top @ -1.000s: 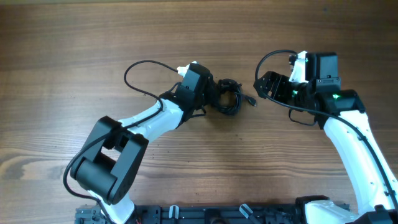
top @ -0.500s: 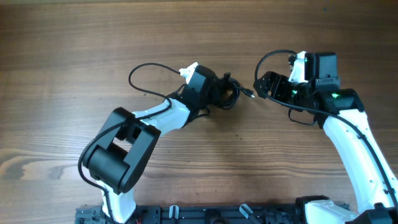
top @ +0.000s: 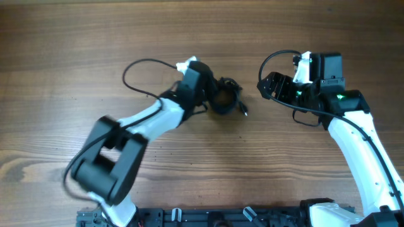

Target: Untangle cables

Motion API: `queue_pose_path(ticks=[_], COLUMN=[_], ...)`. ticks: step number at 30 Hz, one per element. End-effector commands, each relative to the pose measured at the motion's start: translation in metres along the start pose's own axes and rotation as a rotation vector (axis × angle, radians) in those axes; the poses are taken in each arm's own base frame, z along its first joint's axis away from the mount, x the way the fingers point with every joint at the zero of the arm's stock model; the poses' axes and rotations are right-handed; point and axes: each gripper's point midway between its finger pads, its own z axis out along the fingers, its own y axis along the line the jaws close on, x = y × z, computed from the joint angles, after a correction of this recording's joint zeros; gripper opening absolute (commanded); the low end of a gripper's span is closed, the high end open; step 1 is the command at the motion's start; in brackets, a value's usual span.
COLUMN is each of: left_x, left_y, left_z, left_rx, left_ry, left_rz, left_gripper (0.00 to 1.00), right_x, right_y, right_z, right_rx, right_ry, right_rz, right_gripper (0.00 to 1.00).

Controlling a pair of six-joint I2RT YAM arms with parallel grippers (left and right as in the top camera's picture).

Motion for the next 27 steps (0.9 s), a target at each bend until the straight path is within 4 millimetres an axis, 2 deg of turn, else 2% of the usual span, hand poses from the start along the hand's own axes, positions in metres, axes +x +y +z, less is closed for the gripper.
queue_pose_path(ticks=[1,5,10,15,20,25,27], left_x=[-0.036,-0.054,-0.065,-0.076,-0.083,-0.078,-0.074], left_y=[-0.064,-0.076,-0.073,-0.083,-0.093,-0.096,-0.099], left_z=[-0.062,-0.087,-0.093,-0.098,-0.103,-0.103,-0.104], left_rx=[0.241,0.302,0.327,0.386,0.442,0.449,0.457], left_ry=[-0.039,-0.06,-0.038,-0.035,-0.037,-0.012,0.018], left_rz=[-0.021,-0.158,-0.384,-0.545,-0.609,-0.611,-0.608], left_gripper=[0.04,0.04,0.04,0.04,0.04,0.04,0.04], right_x=[0.002,0.001,-0.004,-0.007,-0.009,-0.008,-0.01], right_y=[0.019,0.05,0.07,0.071,0.067,0.073,0.073], right_z=[0.001,-0.005,-0.012,-0.011,-0.001,0.021,0.035], right_rx=[-0.119,-0.292,-0.402,-0.402,-0.373,-0.371,-0.354], right_ry=[0.022,0.027,0.011,0.011,0.026,0.056,0.062], right_rz=[-0.07,-0.138,-0.174,-0.106,-0.032,0.031,0.096], right_gripper=[0.96,0.96,0.96,0.92,0.9,0.86,0.85])
